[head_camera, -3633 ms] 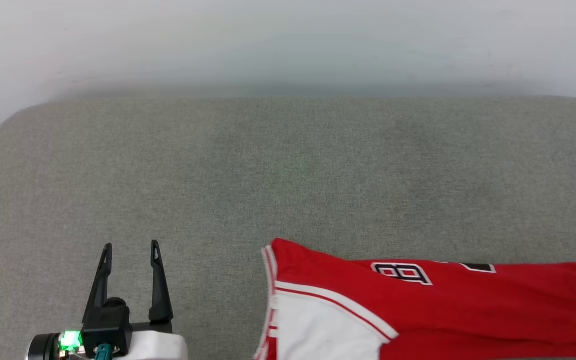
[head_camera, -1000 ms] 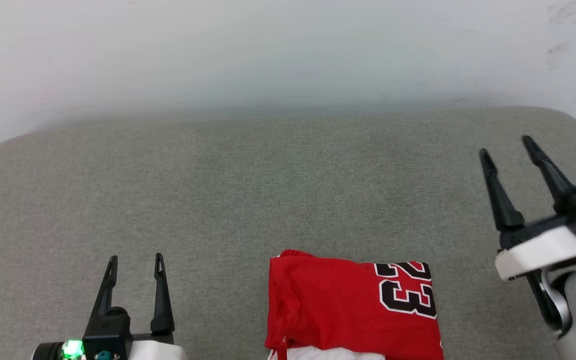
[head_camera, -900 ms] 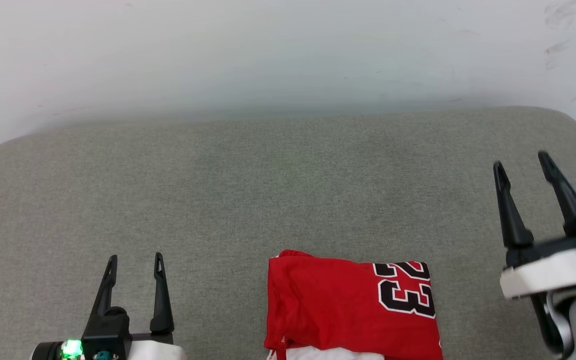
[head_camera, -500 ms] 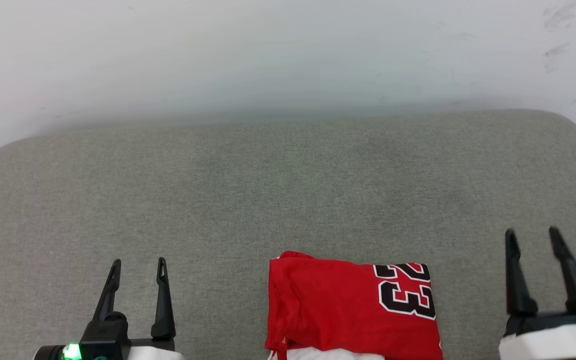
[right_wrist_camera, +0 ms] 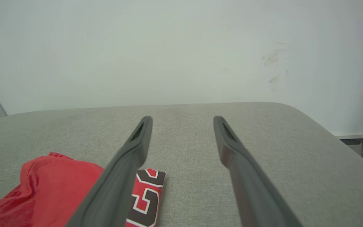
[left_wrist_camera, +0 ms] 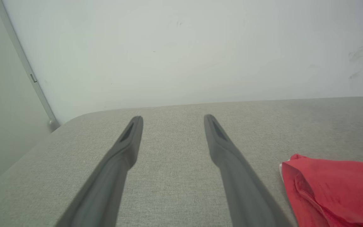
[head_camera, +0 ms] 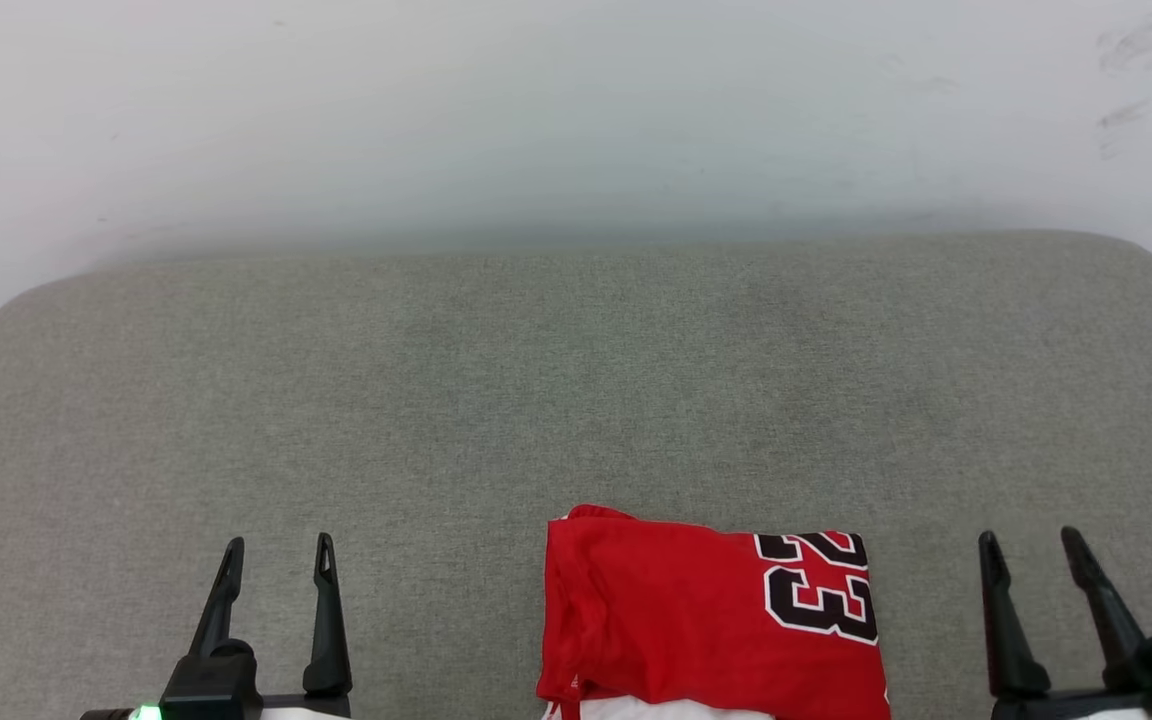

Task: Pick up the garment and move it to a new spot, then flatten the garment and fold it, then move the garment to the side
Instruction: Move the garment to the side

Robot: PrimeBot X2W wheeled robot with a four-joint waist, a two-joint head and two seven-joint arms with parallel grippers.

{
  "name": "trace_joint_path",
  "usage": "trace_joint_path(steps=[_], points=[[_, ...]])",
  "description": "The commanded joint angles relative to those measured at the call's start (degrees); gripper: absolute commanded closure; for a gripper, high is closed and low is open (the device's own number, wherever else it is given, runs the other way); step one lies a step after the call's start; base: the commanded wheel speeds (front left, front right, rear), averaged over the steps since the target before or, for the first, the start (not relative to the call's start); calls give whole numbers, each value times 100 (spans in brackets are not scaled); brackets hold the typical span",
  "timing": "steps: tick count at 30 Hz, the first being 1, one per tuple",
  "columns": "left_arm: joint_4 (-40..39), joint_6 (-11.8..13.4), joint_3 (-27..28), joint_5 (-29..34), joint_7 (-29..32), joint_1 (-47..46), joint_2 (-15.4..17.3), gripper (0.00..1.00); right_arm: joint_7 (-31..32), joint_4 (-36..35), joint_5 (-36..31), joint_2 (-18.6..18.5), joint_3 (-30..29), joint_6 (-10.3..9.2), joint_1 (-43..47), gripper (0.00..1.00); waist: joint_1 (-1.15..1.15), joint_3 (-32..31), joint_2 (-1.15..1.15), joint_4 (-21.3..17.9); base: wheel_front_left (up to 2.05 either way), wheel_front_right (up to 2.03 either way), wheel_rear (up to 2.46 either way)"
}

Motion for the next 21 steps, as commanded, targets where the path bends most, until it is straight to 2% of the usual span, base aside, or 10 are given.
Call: trace_joint_path(steps=[1,7,12,14,16,21], points=[[12,5,18,29,-12,48,1,0,-9,-50,-44,-21,-48,-5,-146,0,0,5,0,6,0,0,0],[11,17,31,40,-12,-5,-16,0,-9,-182,5,-393,-131,-5,-885,0,0,52,0,23,0,0,0],[10,5,38,50,-12,-29,-21,0,150,15,95,-1290,572,-5,-1845,0,0,109,0,2,0,0,0],[19,-7,32,54,-12,-50,-25,0,615,143,259,-1642,1023,-5,-2207,0,0,137,0,9,0,0,0],[12,-10,16,48,-12,-94,-26,0,1334,253,508,-2014,1512,-6,-2521,0,0,177,0,25,0,0,0],[6,-32,-9,43,-12,-161,-34,0,3507,307,2059,-2887,2542,-7,-3074,0,0,264,0,83,0,0,0]])
